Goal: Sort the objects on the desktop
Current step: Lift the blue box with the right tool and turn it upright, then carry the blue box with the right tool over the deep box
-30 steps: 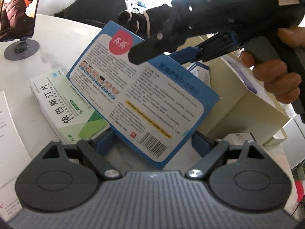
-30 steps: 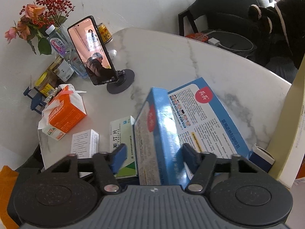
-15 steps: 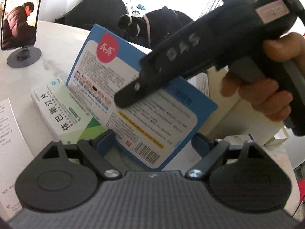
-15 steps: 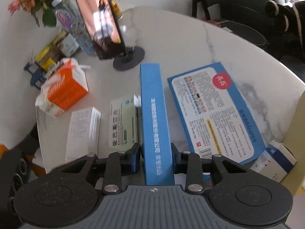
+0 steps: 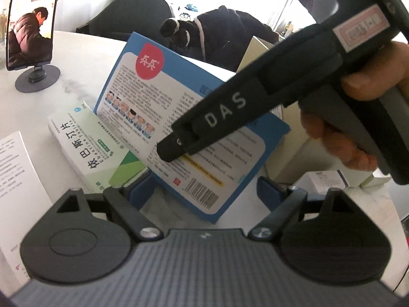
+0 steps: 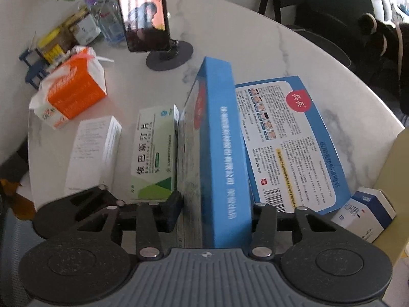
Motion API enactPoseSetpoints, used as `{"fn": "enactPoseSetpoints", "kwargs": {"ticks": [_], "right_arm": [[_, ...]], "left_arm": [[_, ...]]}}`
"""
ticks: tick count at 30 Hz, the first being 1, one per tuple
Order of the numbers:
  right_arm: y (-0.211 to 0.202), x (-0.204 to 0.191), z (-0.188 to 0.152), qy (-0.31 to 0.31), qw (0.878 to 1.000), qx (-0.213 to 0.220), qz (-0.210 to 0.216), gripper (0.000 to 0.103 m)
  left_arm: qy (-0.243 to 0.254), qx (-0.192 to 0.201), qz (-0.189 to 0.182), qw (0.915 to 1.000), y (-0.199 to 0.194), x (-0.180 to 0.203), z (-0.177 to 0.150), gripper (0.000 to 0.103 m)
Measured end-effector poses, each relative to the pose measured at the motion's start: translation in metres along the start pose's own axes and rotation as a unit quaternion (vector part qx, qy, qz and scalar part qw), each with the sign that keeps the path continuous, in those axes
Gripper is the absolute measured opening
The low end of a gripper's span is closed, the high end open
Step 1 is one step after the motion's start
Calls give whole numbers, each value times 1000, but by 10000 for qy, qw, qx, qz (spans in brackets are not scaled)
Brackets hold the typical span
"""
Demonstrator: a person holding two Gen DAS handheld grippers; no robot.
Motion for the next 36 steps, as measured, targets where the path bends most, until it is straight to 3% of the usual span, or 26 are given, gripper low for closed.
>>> {"fn": "enactPoseSetpoints", "kwargs": {"ticks": [6,18,36], "right_arm": [[-1,-9,-2,-310,9993,-182,110,43],[-16,-11,6,-163,9998,45,132,27],[-30,-7,-1,42,9993,368,-57,25]], "left_arm": [[-12,-39,42,10000,-4,1,-5,88],[29,22,93,9999,-12,4,-4,88],[41,54,85,9999,-13,6,-2,89]]}}
Point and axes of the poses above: each gripper's, at about its wrist camera, not at the fingertips, and y roughly the way its jaws point, x to its right, z to its top, the point moved 3 cm from there along y, roughly the way its jaws point, and after that the axes turned 8 degrees about -z, right-handed, at the moved point
